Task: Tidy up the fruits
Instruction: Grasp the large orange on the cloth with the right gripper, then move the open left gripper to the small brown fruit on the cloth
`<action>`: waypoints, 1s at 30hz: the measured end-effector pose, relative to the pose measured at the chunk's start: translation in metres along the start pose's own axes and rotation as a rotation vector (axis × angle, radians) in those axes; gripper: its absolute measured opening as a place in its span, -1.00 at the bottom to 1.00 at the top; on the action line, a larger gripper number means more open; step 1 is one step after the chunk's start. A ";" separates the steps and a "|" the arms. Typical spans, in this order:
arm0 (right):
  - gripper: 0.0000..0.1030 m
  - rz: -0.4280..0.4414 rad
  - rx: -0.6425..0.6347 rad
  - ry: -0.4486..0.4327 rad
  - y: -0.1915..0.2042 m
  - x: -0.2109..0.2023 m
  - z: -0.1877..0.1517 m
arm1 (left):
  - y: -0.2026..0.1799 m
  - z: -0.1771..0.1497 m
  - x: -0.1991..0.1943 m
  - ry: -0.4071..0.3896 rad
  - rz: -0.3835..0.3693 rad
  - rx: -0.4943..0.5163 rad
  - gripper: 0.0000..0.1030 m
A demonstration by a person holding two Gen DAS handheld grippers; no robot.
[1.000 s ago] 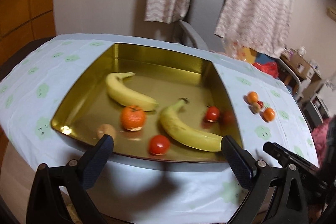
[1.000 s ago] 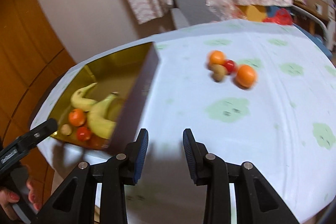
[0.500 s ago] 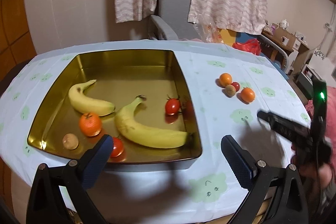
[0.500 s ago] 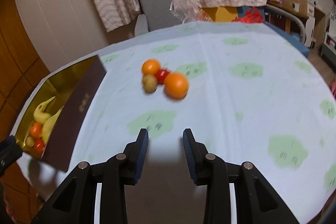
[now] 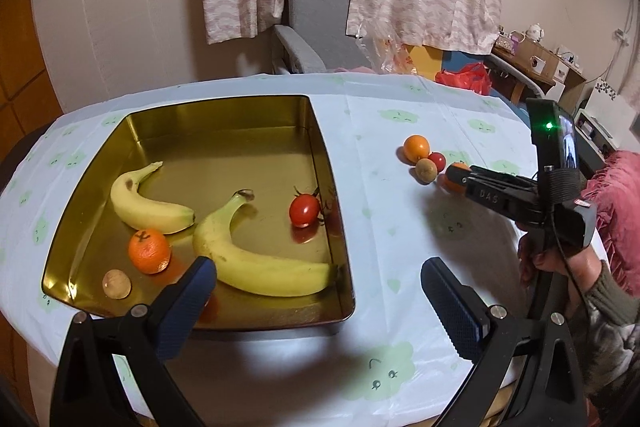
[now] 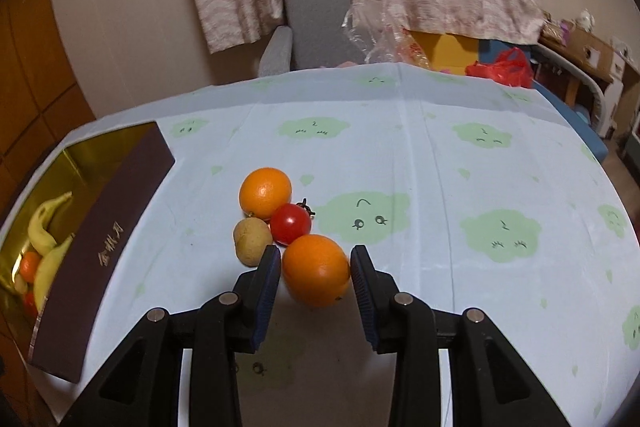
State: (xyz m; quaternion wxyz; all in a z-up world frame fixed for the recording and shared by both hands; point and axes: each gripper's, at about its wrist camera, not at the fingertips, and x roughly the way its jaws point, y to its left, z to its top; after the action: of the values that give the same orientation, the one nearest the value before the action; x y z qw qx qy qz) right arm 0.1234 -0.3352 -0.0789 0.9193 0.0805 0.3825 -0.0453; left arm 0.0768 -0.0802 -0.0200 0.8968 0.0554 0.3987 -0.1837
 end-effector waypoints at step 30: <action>-0.30 -0.018 0.248 -0.067 -0.046 -0.029 -0.037 | -0.097 0.074 0.123 0.094 -0.011 0.078 1.00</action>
State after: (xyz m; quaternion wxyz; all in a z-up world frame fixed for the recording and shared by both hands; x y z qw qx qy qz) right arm 0.0704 -0.3726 -0.0896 0.9142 0.1883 0.3436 -0.1033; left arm 0.1678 -0.2233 -0.0564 0.8732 0.0968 0.4332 -0.2011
